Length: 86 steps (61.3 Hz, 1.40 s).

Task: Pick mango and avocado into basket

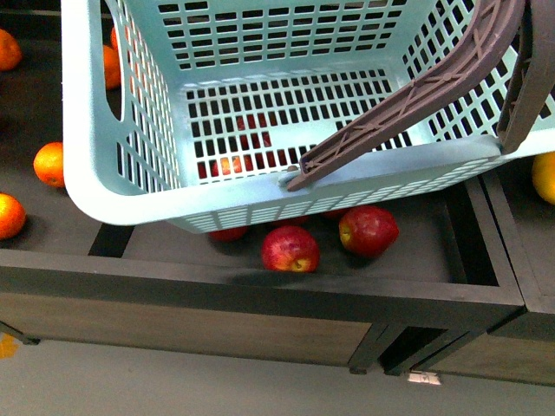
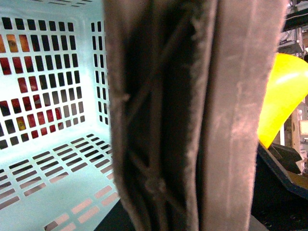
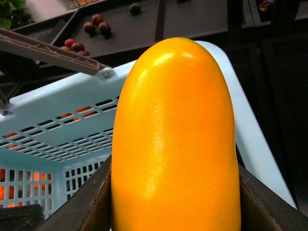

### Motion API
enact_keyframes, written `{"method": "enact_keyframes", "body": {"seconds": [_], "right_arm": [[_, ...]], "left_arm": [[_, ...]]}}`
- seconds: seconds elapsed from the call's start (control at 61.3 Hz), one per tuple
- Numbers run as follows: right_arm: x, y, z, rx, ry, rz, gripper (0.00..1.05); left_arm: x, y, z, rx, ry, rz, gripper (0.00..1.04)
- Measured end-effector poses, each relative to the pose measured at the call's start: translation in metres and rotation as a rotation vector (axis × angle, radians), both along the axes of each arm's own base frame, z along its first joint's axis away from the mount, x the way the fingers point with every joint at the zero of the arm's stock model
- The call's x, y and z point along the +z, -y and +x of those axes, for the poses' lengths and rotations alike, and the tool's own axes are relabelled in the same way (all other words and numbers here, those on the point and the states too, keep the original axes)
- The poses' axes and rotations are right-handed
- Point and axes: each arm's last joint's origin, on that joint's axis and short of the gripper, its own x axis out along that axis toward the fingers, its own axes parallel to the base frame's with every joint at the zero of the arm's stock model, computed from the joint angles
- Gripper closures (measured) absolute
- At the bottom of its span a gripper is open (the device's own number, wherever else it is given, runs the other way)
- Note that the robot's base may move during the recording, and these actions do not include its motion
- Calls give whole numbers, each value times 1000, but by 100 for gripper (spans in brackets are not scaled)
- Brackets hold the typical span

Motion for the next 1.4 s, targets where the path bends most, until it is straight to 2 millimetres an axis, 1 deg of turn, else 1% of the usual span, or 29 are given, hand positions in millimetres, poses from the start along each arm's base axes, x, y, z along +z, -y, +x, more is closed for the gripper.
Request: {"method": "enact_keyframes", "body": {"seconds": [0.179, 0.293, 0.424, 0.44, 0.457, 0.62, 0.652, 0.701, 0.75, 0.783, 0.848, 0.88, 0.913, 0.946, 1.06, 1.158, 1.174, 1.402], "right_arm": [[-6, -12, 7, 20, -27, -11, 50], [-9, -15, 8, 17, -42, -9, 33], [-8, -15, 9, 0, -43, 1, 16], [-8, -15, 9, -10, -43, 4, 11], [-8, -15, 9, -19, -43, 5, 8], [-4, -6, 4, -115, -24, 8, 9], [-3, -3, 3, -155, 57, -29, 14], [-7, 3, -6, -172, 186, -94, 24], [-11, 8, -15, -170, 239, -136, 31], [-17, 14, -25, -168, 269, -168, 38], [-26, 27, -45, -177, 291, -207, 52], [-28, 30, -49, -177, 293, -215, 55], [-32, 35, -57, -178, 293, -226, 62], [-35, 37, -61, -177, 291, -230, 66], [-49, 46, -81, -171, 278, -245, 85], [-56, 52, -96, -169, 276, -253, 101], [-57, 53, -98, -169, 276, -253, 102], [-70, 64, -126, -173, 277, -258, 103]], "left_arm": [[0, 0, 0, 0, -1, 0, 90], [0, -1, 1, 5, 1, 2, 90], [0, -1, 1, 6, 1, 2, 90], [0, -1, 1, 6, 1, 2, 90], [0, -1, 1, 5, 1, 2, 90], [-2, -1, 1, 12, -3, 8, 90], [-2, -1, 1, 12, -3, 8, 90], [-2, -1, 0, 9, -3, 7, 90], [-2, -1, 0, 4, -5, 4, 90], [-2, -1, 0, 4, -6, 3, 90], [-2, -1, 0, 3, -7, 2, 90], [-2, -1, 0, 3, -7, 2, 90], [-2, -1, 0, 2, -7, 2, 90], [-2, 0, 0, 1, -7, 2, 90], [-2, 0, 0, 1, -7, 2, 90], [-2, 0, 0, 2, -6, 3, 90], [-2, 0, 0, 3, -6, 3, 90], [-2, 0, 0, 0, -5, 3, 90]]}}
